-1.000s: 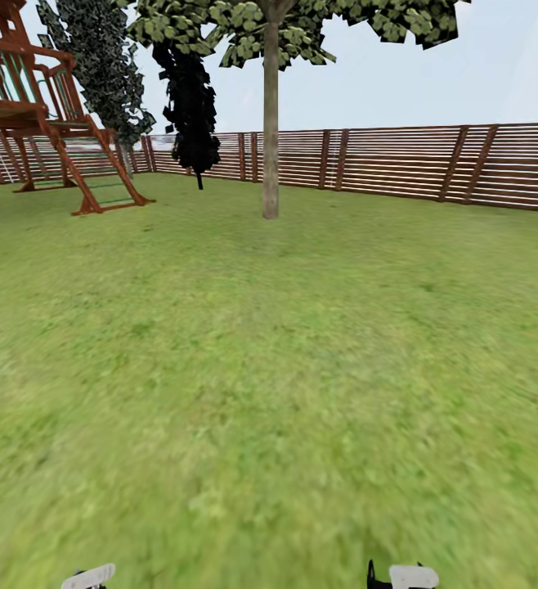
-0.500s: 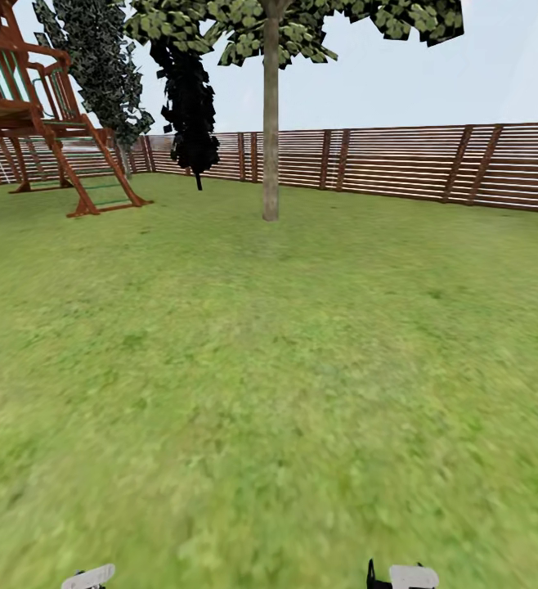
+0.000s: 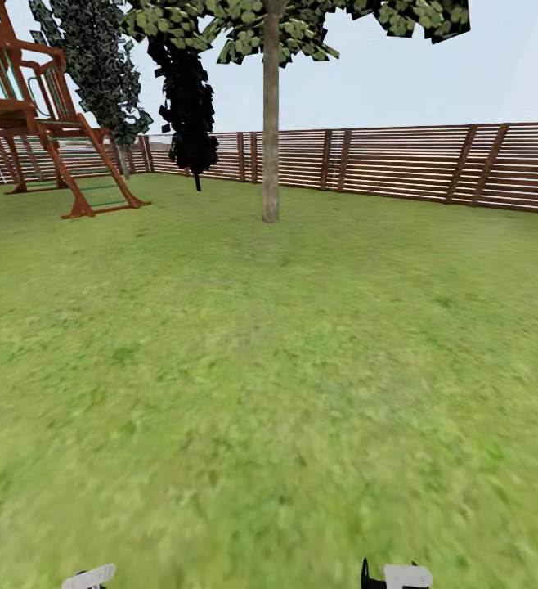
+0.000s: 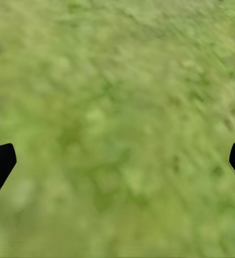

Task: In the garden, pick up the pesticide atomizer on the floor and spray pesticide onto both trees until each tree trunk is fully covered.

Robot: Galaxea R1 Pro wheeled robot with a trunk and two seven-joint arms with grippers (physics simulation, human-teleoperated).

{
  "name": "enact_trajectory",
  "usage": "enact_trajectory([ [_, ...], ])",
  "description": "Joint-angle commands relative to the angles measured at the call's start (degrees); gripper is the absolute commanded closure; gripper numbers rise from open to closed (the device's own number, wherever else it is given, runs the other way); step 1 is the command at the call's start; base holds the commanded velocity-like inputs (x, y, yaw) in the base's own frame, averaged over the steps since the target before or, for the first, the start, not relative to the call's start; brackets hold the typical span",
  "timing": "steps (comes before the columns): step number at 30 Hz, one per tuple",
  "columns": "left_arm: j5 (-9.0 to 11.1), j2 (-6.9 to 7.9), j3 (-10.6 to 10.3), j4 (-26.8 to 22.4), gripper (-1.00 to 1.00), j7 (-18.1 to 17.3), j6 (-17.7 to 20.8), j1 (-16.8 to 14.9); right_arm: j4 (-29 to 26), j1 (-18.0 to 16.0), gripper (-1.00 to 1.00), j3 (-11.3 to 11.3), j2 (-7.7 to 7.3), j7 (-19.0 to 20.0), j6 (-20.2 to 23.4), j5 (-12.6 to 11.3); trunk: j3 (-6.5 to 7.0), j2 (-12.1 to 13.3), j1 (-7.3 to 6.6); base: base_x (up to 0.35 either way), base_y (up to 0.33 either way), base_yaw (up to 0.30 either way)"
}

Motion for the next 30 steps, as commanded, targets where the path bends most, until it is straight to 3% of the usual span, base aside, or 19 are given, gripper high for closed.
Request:
enact_trajectory([
  [1, -0.3, -0.01, 0.2, 0.1, 1.0, 0.0, -0.2, 0.0, 0.0, 0.0, -1.0, 0.2, -0.05, -0.6, 0.1, 0.4, -0.05, 0.0, 0.03, 0.339, 0.0, 0.0],
  [6, -0.2, -0.23, 0.2, 0.0, 1.0, 0.0, -0.2, 0.0, -0.7, -0.1, -1.0, 0.8, 0.08, -0.5, 0.0, 0.7, -0.05, 0.0, 0.03, 0.339, 0.0, 0.0],
  [9, -0.2, -0.27, 0.2, 0.0, 1.0, 0.0, -0.2, 0.0, -6.6, -0.1, -1.0, 0.5, 0.03, -0.5, 0.0, 0.6, -0.05, 0.0, 0.03, 0.339, 0.0, 0.0],
  [11, -0.3, -0.27, 0.2, 0.0, 1.0, 0.0, -0.2, 0.0, -7.7, -0.1, -1.0, 0.5, -0.14, -0.5, 0.0, 0.6, -0.05, 0.0, 0.03, 0.339, 0.0, 0.0],
  [19, -0.4, -0.27, 0.2, 0.0, 1.0, -0.1, -0.2, 0.0, -5.4, 0.0, -1.0, 0.6, -0.22, -0.6, 0.1, 0.5, -0.05, 0.0, 0.03, 0.339, 0.0, -0.013],
  [30, -0.4, -0.28, 0.2, 0.0, 1.0, 0.0, -0.2, 0.0, -4.8, 0.0, -1.0, 0.6, -0.2, -0.5, 0.1, 0.4, -0.12, 0.0, 0.03, 0.339, 0.0, -0.256],
])
